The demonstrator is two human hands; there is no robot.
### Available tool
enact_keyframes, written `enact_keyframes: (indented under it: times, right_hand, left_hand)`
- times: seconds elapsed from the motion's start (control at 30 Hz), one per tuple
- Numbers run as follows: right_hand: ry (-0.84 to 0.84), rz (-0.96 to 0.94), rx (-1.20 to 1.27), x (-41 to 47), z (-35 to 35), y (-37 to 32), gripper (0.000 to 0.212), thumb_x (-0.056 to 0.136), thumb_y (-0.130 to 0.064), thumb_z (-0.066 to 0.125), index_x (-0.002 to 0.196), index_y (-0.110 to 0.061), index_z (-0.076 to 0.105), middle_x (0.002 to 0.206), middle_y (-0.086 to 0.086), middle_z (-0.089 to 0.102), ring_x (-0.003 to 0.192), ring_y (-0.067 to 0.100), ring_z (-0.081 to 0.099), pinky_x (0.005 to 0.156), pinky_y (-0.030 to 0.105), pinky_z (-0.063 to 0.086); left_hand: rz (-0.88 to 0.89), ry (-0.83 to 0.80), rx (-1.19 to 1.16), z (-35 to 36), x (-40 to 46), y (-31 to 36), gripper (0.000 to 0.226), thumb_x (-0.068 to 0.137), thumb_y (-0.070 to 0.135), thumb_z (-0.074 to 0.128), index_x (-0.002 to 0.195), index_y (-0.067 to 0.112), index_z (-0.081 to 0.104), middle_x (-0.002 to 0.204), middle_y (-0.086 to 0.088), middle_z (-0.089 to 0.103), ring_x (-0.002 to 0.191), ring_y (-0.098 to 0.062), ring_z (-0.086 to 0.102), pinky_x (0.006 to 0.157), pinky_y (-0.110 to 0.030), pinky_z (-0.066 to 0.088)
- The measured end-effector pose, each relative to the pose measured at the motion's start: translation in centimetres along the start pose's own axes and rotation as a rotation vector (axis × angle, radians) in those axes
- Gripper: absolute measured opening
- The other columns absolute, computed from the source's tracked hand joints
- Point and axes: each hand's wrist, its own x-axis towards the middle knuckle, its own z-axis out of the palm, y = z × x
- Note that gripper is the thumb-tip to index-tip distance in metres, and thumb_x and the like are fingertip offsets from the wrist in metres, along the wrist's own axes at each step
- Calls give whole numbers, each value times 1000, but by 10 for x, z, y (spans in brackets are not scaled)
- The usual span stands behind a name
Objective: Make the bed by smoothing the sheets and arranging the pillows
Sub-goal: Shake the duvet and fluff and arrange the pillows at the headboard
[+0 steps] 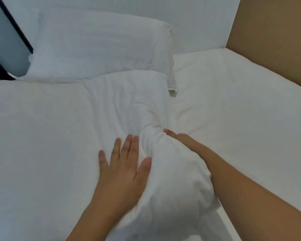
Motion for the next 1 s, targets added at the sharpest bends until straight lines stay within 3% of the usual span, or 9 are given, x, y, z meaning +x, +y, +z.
enact_keyframes:
  times: [0.07,0.13,0.23,0.4,0.5,0.63,0.77,0.83,1.0]
  right_hand:
    - [-48,-60,146,-26,-3,11,70,92,-62,45,141,-12,47,140,7,53,126,25,50,99,32,41]
    - [-147,-15,379,-67,-4,27,68,87,-68,50,132,-19,58,123,3,66,112,22,62,92,35,49]
    - [-193,77,472,-128,-2,50,71,78,-79,50,120,-25,68,114,2,71,105,23,68,94,39,52]
    - [-75,48,354,-188,-6,56,76,77,-79,48,129,-25,56,128,-6,60,120,21,54,108,40,35]
    - [-24,-65,383,-193,0,50,79,78,-77,52,136,-23,48,132,-9,52,124,19,48,105,34,32]
    - [23,-101,314,-179,12,36,119,65,-76,67,153,-13,16,153,-1,32,136,25,38,112,42,32]
    - [35,19,288,-110,41,43,132,38,-85,75,145,-17,37,138,2,52,119,25,56,100,40,47]
    - [98,88,271,-84,62,53,127,36,-89,70,141,-22,44,135,7,54,117,28,56,101,40,45]
    - [402,139,-5,-73,76,70,103,69,-83,53,140,-10,35,137,20,40,127,37,42,106,42,31]
  left_hand:
    - [76,39,73,19,-38,20,89,81,76,-9,153,25,-14,158,11,-24,147,-13,-17,114,-61,-9]
    - [89,10,117,33,-67,31,97,86,79,21,153,9,20,162,-4,13,148,-25,16,107,-71,8]
    - [84,-32,186,34,-96,33,106,67,74,48,143,1,40,152,-12,37,140,-29,35,99,-76,20]
    - [36,-93,349,-3,-112,41,109,79,62,49,148,21,-26,159,1,-26,146,-26,-21,104,-75,-9]
    - [-73,-43,388,-14,-106,40,121,73,69,59,147,28,-28,158,-3,-25,145,-37,-20,102,-77,-5]
    - [-163,-30,431,-2,-90,28,138,66,64,72,141,30,-39,154,-13,-33,141,-48,-19,101,-78,0]
    - [-119,71,462,37,-53,11,126,78,49,68,140,20,-38,157,-23,-17,140,-56,-3,106,-74,5]
    - [-136,134,464,62,-39,5,109,86,42,61,146,15,-26,157,-30,-4,137,-61,9,107,-72,10]
    - [-79,136,426,96,-27,-7,62,86,17,42,147,7,37,139,-37,41,116,-66,40,98,-70,34]
